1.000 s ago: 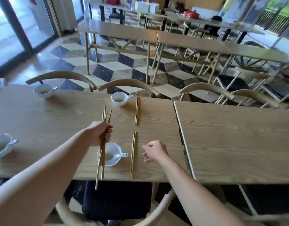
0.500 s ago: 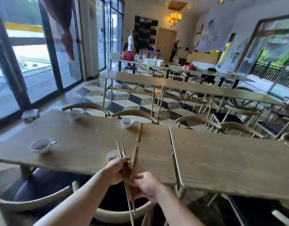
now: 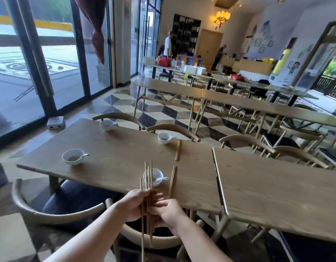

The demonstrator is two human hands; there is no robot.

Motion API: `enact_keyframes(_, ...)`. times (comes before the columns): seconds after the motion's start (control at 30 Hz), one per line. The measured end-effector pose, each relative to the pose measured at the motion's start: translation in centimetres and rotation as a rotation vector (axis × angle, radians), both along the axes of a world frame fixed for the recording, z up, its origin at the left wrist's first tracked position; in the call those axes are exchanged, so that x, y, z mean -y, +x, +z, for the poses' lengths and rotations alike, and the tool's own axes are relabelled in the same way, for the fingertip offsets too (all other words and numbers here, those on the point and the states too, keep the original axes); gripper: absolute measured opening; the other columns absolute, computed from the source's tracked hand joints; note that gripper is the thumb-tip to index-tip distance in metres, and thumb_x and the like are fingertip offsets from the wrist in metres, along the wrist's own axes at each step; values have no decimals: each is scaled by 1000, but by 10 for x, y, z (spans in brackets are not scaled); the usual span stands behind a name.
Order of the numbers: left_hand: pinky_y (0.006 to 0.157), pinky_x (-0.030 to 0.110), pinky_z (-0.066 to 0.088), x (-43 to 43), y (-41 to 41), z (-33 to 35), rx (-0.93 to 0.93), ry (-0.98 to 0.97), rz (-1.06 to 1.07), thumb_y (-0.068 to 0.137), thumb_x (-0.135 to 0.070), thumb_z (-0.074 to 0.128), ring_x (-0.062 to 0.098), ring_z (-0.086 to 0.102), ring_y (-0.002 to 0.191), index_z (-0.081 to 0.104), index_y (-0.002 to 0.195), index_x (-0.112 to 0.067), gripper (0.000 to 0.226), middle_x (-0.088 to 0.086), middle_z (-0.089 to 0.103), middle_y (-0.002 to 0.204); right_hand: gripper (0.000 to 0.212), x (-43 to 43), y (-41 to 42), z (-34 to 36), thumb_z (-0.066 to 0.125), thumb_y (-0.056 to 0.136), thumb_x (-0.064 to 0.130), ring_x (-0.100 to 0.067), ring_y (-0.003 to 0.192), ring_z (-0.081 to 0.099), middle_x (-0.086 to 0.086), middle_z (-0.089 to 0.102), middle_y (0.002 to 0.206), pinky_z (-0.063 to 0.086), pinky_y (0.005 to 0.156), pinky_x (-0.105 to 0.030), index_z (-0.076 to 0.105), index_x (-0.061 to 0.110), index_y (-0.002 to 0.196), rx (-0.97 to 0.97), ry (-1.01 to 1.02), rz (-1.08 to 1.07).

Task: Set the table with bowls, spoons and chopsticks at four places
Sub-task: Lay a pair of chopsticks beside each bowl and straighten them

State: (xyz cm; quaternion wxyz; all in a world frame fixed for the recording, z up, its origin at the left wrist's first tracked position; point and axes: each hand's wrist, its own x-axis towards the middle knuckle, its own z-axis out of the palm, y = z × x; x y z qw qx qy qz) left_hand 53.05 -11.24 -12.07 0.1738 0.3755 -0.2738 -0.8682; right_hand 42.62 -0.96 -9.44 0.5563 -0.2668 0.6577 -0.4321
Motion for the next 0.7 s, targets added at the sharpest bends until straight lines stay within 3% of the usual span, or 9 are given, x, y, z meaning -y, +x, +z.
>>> enact_keyframes(0.13,55,38,58,34,43,-14,34,-37,-60,105,-15,42,34,74,73,65,111,8,33,25,74,99,26,27,35,-5,69,88,4,-28,72,70,-14,71,83,60,77,-51,65,-11,109,-29,38,-2)
enact_keyframes(0.3,55,40,61,87,94,-16,23,-61,-79,104,-9,43,33,75,74,61,116,12,30,27,73,99,31,77,81,-4,70,88,5,-19,63,70,-10,71,80,62,63,-39,62,-7,115,-38,77,-16)
enact_keyframes(0.43,74,50,60,137,140,-14,28,-79,-86,102,-3,46,38,75,81,62,108,11,22,30,70,101,15,124,130,-4,74,85,8,-17,61,71,-7,71,76,63,61,-36,67,3,97,-8,73,36)
enact_keyframes(0.6,60,39,62,184,196,-8,41,-109,-102,102,-1,44,34,75,73,64,99,9,22,25,72,88,21,176,186,-17,73,85,5,-18,60,71,-9,67,73,59,53,-32,67,-3,103,2,73,-3)
enact_keyframes(0.7,82,49,56,212,227,-18,38,-86,-90,103,-2,43,44,69,92,64,101,10,24,29,69,96,11,205,216,-29,72,86,4,-20,62,69,-8,66,71,62,63,-39,70,-1,96,-7,79,26)
